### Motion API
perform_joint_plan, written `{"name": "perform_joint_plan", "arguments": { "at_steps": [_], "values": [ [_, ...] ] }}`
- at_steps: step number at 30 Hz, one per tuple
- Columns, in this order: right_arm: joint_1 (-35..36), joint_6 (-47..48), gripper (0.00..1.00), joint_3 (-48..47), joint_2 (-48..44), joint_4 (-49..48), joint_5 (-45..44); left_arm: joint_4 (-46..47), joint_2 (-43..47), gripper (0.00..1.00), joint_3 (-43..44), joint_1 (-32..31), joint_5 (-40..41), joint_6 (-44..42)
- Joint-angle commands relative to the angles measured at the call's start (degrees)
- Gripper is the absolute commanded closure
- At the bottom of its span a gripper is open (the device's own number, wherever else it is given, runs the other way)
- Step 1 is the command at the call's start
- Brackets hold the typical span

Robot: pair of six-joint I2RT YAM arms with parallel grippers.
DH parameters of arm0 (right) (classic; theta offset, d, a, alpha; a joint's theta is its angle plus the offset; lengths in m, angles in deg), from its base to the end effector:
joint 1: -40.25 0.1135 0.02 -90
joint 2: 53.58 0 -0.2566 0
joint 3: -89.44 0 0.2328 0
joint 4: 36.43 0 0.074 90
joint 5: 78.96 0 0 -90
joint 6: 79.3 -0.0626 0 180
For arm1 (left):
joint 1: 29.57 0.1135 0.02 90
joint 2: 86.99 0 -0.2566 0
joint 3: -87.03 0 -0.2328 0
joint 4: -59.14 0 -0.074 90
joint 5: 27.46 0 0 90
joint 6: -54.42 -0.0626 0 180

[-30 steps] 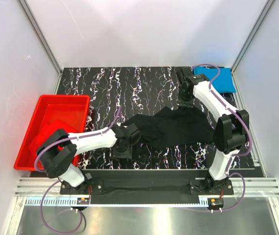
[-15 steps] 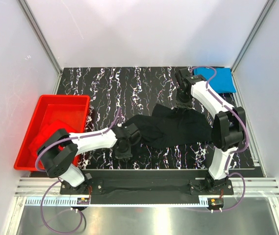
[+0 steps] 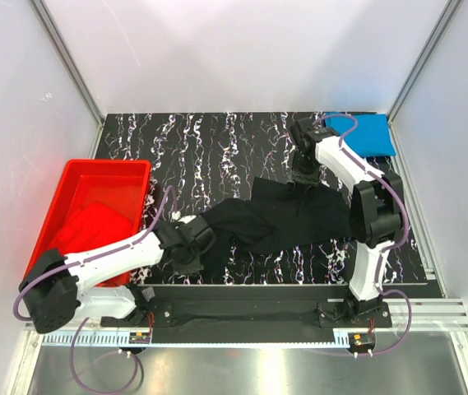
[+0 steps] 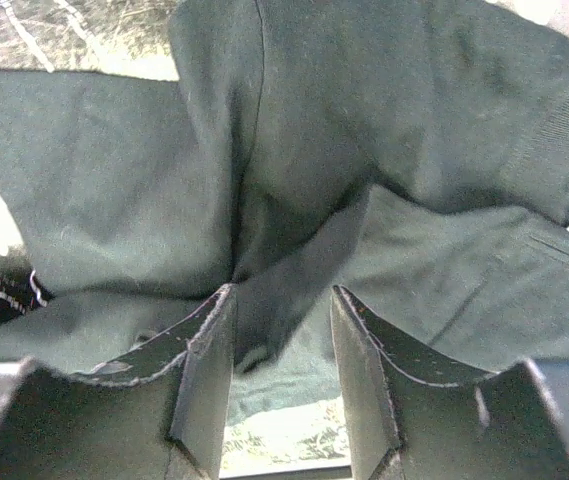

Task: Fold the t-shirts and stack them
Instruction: Flatten the tshirt out

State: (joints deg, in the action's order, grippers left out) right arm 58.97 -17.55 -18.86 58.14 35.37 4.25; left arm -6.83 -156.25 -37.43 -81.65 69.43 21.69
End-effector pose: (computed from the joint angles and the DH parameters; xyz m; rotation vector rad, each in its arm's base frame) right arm 0.3642 0.1156 0.2063 0.2593 2.8465 -0.0078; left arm 0.1163 -0.1371 0.1643 -0.1489 2.9339 -0.1140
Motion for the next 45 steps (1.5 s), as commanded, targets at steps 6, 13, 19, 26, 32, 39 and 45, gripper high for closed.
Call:
{"name": "perform_joint_plan", "arguments": {
  "at_steps": [6, 13, 19, 26, 32, 39, 45],
  "values": [
    [0.26, -2.78, 0.59, -4.37, 4.03, -1.32, -1.64, -0.74, -0.36, 1.00, -0.08, -0.22, 1.10, -0.32],
    [0.26, -2.16, 0.61, -3.50, 0.96, 0.71, -2.35, -2.15, 1.58, 1.00, 0.01, -0.22, 2.51, -1.03],
    [0.26, -1.90, 0.86, -2.70, -2.82, 2.64, -5.25, -4.78, 2.19, 1.00, 2.11, -0.22, 5.14, -1.99],
    [0.35, 0.30, 0.93, -4.28, -5.64, 5.80, -9.73, -8.56, 4.39, 1.00, 5.80, -0.22, 9.09, -2.34],
    [0.26, 1.44, 1.00, -8.13, -9.24, 8.87, -13.41, -15.75, 6.14, 1.00, 19.03, 1.44, 16.20, -5.84],
    [-5.62, 4.51, 1.00, -23.92, -16.18, 8.80, -16.32, -16.92, 1.85, 1.00, 46.91, 14.94, 22.55, -20.17],
    [-11.94, 10.31, 1.00, -49.75, -12.59, 7.57, -16.42, -13.75, -10.61, 1.00, 77.40, 34.63, 11.84, -29.84]
  ]
}}
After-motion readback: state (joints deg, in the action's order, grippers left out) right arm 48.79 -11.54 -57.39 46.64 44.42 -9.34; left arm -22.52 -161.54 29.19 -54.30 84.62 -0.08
